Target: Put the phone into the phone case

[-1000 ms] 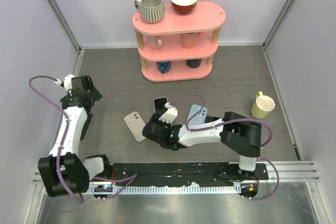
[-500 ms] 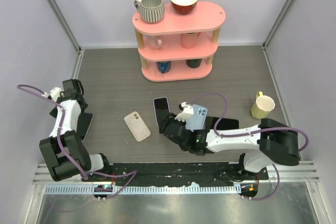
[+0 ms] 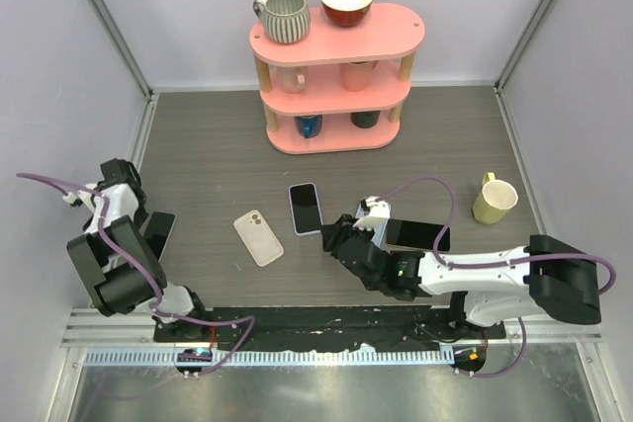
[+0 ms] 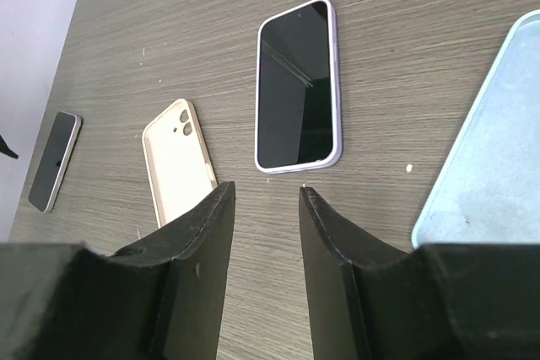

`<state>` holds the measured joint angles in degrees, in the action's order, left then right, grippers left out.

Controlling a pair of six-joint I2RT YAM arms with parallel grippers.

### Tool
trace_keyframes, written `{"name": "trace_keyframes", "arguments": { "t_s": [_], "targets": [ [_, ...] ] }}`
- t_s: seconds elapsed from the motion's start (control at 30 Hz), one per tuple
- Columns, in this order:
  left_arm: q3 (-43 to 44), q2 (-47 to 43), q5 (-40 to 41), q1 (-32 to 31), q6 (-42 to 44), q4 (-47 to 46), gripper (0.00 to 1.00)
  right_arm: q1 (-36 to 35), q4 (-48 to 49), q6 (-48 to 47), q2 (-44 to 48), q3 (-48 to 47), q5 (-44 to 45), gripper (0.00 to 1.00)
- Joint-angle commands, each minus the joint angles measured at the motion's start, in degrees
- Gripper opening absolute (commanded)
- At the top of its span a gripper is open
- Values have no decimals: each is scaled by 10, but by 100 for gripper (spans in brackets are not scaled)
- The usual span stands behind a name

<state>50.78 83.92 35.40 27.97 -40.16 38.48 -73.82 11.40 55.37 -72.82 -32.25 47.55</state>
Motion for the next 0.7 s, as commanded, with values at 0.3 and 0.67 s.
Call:
{"name": "trace_keyframes", "arguments": {
  "t_s": [0.3, 0.67],
  "targets": [
    [9, 57, 46, 15, -19, -1, 54, 3, 28, -17, 68, 46, 56, 42],
    [6, 98, -21, 16, -11, 5, 59, 3, 21, -4, 110, 70, 64, 42]
  ]
}}
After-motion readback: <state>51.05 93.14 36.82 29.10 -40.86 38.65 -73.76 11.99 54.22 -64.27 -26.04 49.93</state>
